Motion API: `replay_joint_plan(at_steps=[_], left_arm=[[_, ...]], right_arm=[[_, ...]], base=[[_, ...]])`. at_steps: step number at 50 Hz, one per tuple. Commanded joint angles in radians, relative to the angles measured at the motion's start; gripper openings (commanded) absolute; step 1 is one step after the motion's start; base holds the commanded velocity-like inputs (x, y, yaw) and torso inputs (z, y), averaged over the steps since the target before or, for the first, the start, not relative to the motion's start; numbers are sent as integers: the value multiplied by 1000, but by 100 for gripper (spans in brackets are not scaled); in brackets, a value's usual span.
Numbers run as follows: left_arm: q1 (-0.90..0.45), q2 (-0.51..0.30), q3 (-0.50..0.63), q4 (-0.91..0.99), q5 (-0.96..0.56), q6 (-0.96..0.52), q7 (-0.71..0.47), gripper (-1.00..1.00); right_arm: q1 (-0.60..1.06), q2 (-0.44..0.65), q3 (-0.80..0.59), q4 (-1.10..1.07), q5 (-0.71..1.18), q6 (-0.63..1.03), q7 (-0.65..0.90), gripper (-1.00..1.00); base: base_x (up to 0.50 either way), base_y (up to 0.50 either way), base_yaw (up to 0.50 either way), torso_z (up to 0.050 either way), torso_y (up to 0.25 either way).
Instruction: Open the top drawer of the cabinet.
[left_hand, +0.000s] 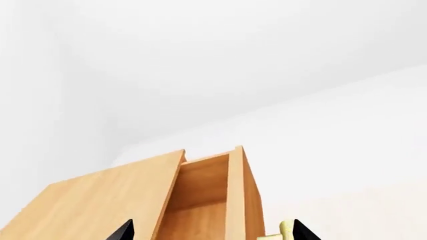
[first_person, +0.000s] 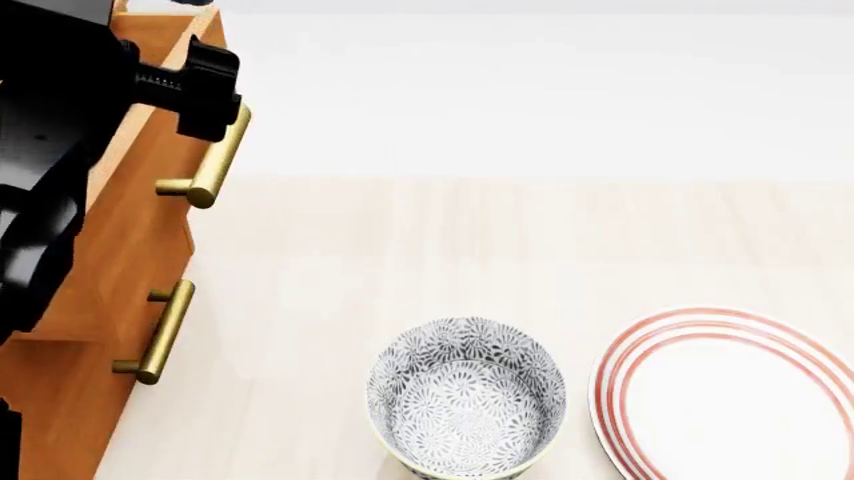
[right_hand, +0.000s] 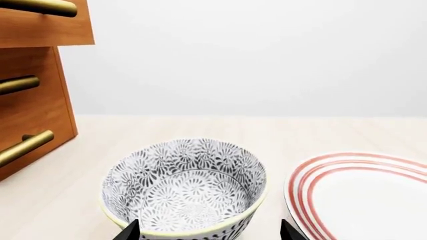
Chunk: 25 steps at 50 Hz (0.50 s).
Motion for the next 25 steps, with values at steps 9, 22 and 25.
replay_joint_plan(at_steps=[9,22,25], left_arm=[[-52,43,-117,-101,-109,-21,-27,100],[-111,44,-189,-212,-181,-9,-85,100],[-116,43,-193,-231,-196,-3,-96,100]], right_arm=[[1,-18,20,8,-14,-11,-20,100],[3,-15,17,3,-10,-4,-15,100],[6,-16,17,6,-10,-4,-14,100]], base=[[0,0,0,0,0],[0,0,0,0,0],[0,0,0,0,0]])
